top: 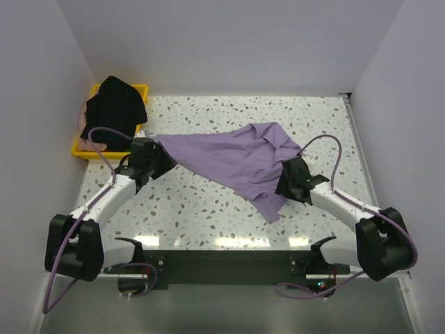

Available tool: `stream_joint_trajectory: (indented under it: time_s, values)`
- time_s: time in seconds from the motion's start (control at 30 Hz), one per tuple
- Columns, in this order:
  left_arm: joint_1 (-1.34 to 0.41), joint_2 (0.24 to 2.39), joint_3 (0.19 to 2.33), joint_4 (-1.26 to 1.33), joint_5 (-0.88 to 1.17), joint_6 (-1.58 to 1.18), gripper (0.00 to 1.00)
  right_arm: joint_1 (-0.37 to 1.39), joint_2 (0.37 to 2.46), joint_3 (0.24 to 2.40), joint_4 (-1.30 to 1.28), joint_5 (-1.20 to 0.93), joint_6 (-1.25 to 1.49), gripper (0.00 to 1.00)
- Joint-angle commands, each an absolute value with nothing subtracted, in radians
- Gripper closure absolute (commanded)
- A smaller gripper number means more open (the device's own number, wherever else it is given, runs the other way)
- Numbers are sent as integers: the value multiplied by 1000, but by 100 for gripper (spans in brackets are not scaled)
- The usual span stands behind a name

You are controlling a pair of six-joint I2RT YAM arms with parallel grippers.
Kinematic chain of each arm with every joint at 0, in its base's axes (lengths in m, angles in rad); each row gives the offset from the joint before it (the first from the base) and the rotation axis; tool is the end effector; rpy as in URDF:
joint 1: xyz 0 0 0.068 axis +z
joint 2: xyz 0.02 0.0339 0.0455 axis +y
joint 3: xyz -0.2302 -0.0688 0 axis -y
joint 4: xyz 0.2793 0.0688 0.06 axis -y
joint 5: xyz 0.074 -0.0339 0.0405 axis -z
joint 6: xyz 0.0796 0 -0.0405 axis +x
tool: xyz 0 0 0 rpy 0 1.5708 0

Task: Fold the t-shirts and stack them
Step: Flatten the tshirt out

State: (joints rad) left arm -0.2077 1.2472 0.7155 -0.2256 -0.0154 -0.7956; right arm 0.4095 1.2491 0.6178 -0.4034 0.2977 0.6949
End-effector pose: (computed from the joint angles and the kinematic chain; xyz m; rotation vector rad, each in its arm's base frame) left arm 0.3227 -0.0668 0.1364 -0.6967 2.2743 -0.4767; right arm 0.2705 0.0920 0.0864 0.4637 2.4933 0.0416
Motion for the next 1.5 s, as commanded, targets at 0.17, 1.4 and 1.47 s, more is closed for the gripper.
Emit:
stream_joint_trajectory:
  time_s: [0.17,1.4,1.47]
  values:
    - [-201,1190,726,-218,-11,-792,43,403,1384,669,-330,325,721,62]
    - [-201,1491,845,-222,-270,-919,48,40,1195,721,-373,-25,546,46]
    - [-201,1511,859,-206,-261,-908,52,40,1186,703,-374,-25,549,44]
